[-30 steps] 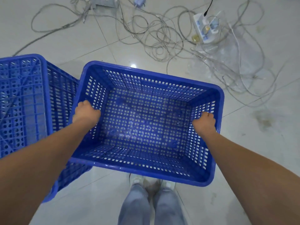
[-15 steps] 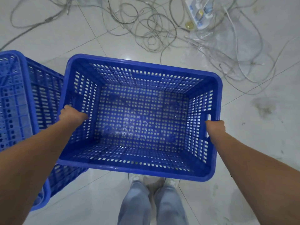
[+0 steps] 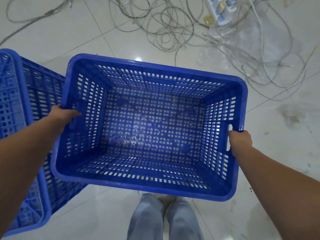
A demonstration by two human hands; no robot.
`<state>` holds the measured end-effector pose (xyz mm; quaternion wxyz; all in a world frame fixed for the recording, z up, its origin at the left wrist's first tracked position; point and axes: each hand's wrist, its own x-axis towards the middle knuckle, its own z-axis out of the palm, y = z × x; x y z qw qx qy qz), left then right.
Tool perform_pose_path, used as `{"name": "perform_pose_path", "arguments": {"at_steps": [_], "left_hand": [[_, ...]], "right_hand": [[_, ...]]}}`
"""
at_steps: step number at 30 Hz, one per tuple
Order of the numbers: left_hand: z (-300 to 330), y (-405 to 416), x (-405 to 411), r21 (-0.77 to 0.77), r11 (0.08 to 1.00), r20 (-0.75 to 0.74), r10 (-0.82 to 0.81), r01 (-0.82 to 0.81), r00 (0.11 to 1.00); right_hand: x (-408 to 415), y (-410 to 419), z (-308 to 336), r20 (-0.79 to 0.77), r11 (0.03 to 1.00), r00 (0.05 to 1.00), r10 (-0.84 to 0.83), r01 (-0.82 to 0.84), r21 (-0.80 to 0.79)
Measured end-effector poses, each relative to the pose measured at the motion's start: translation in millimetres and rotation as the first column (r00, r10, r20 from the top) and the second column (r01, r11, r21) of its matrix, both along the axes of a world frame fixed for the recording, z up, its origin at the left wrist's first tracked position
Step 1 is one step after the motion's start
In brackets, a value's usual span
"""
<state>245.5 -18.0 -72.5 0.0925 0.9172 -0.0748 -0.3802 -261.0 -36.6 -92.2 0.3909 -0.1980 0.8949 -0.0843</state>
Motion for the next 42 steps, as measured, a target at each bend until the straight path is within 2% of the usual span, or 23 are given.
{"name": "perform_pose_path", "arguments": {"at_steps": [5, 11, 15, 18, 25, 31, 39, 42], "left_hand": [[9.5, 8.4, 2.2, 0.096, 0.994, -0.123, 0.061, -0.049, 0.991], [19.9, 33.2, 4.9, 0.050, 0.988, -0.122, 0.153, -0.148, 0.981], [50.9, 39.3, 9.4, 0.022, 0.994, -0.067, 0.107, -0.106, 0.992], [91.9, 41.3, 5.7, -0.074, 0.992, -0.163, 0.085, -0.098, 0.983], [237.1, 50.7, -9.2, -0.235, 0.967, -0.022, -0.103, 0.095, 0.994], [370.0, 71.7, -9.2, -0.376, 0.914, 0.073, -0.138, 0.156, 0.988], [518.8, 127.6, -18.1, -0.428, 0.894, 0.204, -0.047, 0.132, 0.978], [562.1, 156.1, -12.6, -0.461, 0.881, 0.203, -0.011, 0.105, 0.979]], "right_hand": [[-18.0, -3.3, 4.8, 0.091, 0.995, 0.991, -0.103, 0.102, 0.016], [-35.5, 5.4, 23.5, 0.111, 0.988, 0.982, -0.152, 0.153, -0.002], [-49.4, 12.3, 50.5, 0.096, 0.995, 0.991, -0.099, 0.101, -0.023], [-56.5, 10.0, 83.5, 0.072, 0.997, 0.997, -0.002, 0.007, -0.070], [-59.6, -20.4, 230.6, -0.003, 0.953, 0.968, 0.249, -0.246, -0.179], [-56.6, -64.0, 375.9, -0.113, 0.849, 0.878, 0.464, -0.478, -0.227], [-30.7, -73.5, 538.4, -0.270, 0.688, 0.728, 0.630, -0.684, -0.240], [-14.9, -72.8, 582.0, -0.341, 0.624, 0.664, 0.665, -0.745, -0.235]]}}
